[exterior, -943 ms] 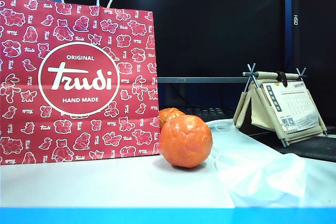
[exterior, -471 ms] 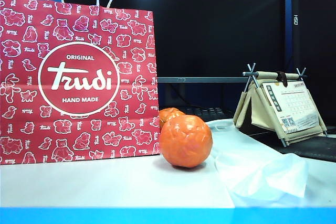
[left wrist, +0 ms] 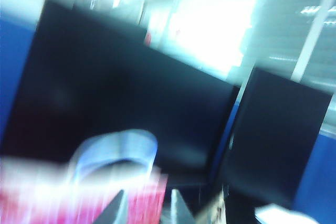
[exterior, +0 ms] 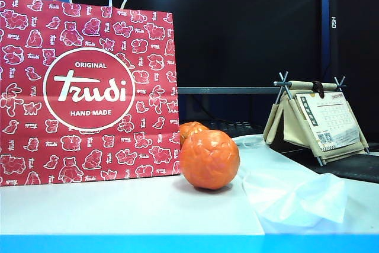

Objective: Open the paper bag and put two oranges into the paper bag.

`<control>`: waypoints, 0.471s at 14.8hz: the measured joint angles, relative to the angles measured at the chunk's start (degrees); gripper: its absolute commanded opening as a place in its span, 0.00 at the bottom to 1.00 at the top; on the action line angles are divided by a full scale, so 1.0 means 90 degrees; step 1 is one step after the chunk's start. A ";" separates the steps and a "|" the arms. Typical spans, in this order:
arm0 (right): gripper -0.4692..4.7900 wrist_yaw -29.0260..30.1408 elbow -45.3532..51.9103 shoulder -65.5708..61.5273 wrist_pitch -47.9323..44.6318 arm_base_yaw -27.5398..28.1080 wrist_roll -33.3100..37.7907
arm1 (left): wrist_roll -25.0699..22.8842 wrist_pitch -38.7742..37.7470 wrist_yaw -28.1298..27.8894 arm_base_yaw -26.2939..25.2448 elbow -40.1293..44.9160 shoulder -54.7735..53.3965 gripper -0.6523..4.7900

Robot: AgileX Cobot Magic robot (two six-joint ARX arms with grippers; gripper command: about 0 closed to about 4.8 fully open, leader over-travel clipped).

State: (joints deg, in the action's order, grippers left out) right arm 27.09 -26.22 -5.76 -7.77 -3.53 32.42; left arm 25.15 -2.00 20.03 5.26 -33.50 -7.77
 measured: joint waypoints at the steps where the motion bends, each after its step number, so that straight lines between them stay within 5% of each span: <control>1: 0.47 -0.0002 -0.0474 -0.0410 0.0284 0.0000 -0.0056 | -0.0114 -0.0192 0.0102 0.0002 -0.0493 -0.0452 0.34; 5: 0.50 0.0916 -0.2171 -0.2115 0.1022 -0.0002 -0.0510 | -0.1508 -0.2880 0.0345 0.0000 -0.3281 -0.3232 0.35; 6: 0.50 0.1054 -0.2523 -0.2324 0.1236 -0.0002 -0.0544 | -0.1838 -0.3614 0.0148 0.0000 -0.3738 -0.3725 0.59; 7: 0.50 0.1304 -0.3101 -0.2650 0.2023 -0.0002 -0.0673 | -0.2314 -0.4993 -0.0860 0.0000 -0.4634 -0.4799 0.71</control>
State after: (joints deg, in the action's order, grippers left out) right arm 38.83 -54.13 -29.61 10.44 -3.55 26.37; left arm 4.32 -46.94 12.29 5.26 -75.20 -50.96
